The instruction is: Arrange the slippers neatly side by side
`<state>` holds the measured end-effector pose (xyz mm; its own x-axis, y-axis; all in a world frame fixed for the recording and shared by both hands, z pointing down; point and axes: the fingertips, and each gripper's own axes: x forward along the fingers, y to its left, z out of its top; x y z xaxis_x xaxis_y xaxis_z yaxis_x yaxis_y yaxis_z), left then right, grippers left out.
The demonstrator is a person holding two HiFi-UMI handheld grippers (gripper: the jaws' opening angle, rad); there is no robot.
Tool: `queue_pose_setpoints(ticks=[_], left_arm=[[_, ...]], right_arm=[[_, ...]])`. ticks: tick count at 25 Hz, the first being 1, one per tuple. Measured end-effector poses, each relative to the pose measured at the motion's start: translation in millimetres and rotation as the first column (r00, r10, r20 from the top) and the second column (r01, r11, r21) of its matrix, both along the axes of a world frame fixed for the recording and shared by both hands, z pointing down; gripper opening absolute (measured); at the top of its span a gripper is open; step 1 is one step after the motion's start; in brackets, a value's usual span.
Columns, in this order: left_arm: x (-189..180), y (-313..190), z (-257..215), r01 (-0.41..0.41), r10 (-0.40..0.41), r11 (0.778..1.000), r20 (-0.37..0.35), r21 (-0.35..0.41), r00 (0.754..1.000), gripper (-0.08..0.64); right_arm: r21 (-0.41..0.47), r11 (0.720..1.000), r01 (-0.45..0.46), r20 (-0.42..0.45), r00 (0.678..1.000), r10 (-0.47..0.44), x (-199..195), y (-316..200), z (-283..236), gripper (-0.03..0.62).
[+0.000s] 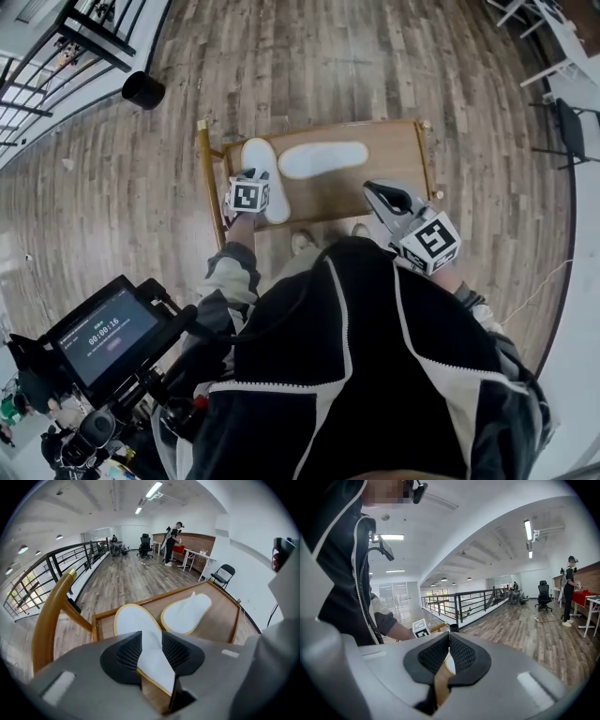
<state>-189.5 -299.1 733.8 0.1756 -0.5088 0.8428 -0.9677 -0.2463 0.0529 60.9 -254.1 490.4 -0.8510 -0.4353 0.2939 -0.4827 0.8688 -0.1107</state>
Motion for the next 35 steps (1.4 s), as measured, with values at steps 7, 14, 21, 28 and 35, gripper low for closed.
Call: queue_pose_setpoints(ticks=[7,14,21,28,35], left_arm=[[19,-21,-73,0.075,-0.039,0.976,-0.174,0.204,0.984,0.132],[50,18,-240,0.132,0.117,0.786,-0.355,0.603,0.927,0.02],[59,60,-343,0.131,0.261,0.596,-0.346,0.792,0.901,0.018],[72,68,-345,0.077,0.307,0.577,-0.302,0.813,0.903,0.018],[72,64,-342,0.084,0.296,0.597,-0.316,0.798,0.902,0.018]], right_arm=[[0.005,0.997,0.082,0.017,0.996,-0.083,-17,-38,13,0.011],[0.051,0.986,0.156,0.049,0.986,-0.159,-51,-25,-10,0.011],[0.119,0.962,0.246,0.119,0.958,-0.259,-92,-5,-61,0.011],[0.119,0.951,0.284,0.159,0.94,-0.301,-106,5,-68,0.011],[0.114,0.951,0.286,0.138,0.944,-0.301,-105,2,-60,0.011]])
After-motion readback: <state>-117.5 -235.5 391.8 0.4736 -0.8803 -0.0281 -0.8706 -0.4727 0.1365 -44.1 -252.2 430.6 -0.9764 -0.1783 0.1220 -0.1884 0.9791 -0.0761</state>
